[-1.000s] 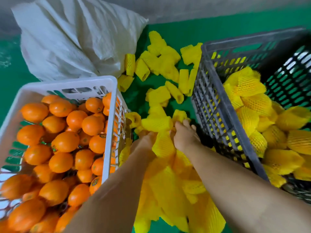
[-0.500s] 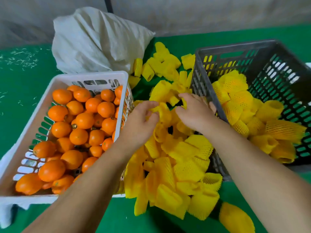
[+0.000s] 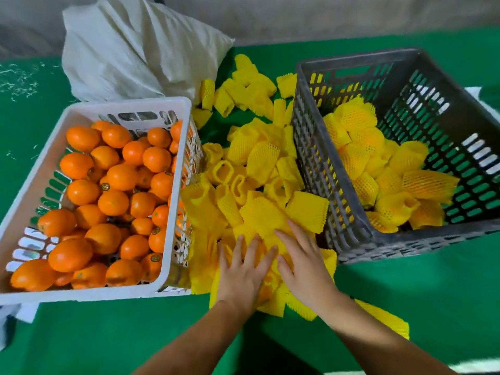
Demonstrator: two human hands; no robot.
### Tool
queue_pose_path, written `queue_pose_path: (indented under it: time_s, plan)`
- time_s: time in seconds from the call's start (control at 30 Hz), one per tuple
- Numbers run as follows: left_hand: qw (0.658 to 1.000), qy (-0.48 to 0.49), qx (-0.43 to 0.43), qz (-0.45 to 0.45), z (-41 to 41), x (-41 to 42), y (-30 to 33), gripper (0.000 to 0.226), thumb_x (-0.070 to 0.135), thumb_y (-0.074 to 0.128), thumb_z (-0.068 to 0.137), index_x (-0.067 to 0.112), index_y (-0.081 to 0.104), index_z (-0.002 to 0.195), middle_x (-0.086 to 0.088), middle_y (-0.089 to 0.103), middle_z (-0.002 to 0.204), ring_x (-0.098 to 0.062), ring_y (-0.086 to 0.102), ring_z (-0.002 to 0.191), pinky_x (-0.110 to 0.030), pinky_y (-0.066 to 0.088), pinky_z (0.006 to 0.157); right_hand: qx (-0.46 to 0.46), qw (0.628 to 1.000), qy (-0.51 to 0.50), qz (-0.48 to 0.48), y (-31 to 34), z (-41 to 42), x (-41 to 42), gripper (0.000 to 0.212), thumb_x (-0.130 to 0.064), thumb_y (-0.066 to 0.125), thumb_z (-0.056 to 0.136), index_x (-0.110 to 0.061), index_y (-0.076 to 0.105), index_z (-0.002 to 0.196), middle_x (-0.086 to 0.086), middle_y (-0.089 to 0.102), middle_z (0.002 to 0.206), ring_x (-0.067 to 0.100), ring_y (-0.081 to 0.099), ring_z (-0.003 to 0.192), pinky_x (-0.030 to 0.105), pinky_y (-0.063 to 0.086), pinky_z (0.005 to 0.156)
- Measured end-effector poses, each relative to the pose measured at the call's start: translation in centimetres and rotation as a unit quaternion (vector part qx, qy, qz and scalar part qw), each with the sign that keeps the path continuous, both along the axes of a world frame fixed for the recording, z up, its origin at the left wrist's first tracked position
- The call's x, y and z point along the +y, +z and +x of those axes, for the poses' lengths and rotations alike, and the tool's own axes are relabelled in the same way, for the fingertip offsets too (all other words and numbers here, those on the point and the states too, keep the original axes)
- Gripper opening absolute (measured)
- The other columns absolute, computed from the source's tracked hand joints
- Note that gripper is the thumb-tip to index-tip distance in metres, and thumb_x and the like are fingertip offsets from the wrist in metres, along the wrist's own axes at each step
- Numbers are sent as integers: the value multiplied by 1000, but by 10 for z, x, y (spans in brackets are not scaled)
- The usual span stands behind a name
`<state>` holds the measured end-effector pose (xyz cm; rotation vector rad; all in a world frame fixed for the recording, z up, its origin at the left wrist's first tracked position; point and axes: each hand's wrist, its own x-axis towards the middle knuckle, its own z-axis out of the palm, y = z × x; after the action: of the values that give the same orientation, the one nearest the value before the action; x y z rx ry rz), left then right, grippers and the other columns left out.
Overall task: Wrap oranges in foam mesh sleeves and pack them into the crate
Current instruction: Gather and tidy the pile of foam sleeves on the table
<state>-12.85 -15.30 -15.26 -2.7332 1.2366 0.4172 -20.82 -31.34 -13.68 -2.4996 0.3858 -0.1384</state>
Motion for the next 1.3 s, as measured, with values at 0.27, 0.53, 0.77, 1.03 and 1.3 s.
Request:
queue_pose_path:
  time_s: [0.27,0.53,0.77,1.03,1.3]
  plan:
    - [993,-10,-109,-52,28,-25,5,25,28,71,89,24,74,114,-11,71,124,-44,64,123,-72,42,108,47,998,-32,-29,-4,36,-5,50,-29,50,103,-27,43,152,-4,17,169,21,10,157,49,23,122]
    - [983,-78,-4,-164,3,-33,10,92,41,78,68,18,45,151,-16,45,151,-45,37,147,-64,14,126,15,998,-22,-55,-2,-4,-14,55,-27,51,97,-27,43,151,-3,14,170,17,4,158,46,24,121]
    - [986,-121,33,-115,-26,-42,-3,83,64,58,81,27,46,154,-12,34,166,-45,27,154,-72,14,122,-40,995,-38,-77,-13,-65,-17,46,-22,56,98,-21,55,144,1,33,164,22,26,153,44,29,117]
    - [981,-189,16,29,-39,-44,-20,68,55,91,55,33,71,117,-12,52,152,-55,29,150,-83,21,111,273,906,-319,-52,-60,-175,-19,55,-46,54,99,-33,41,151,6,31,155,37,30,142,59,29,114]
    - [996,-93,0,-6,4,-18,-12,53,30,89,62,23,72,112,-17,62,130,-49,51,132,-68,37,108,139,968,-189,94,-52,-85,3,35,-12,54,95,-22,56,128,5,43,121,30,41,104,44,38,90]
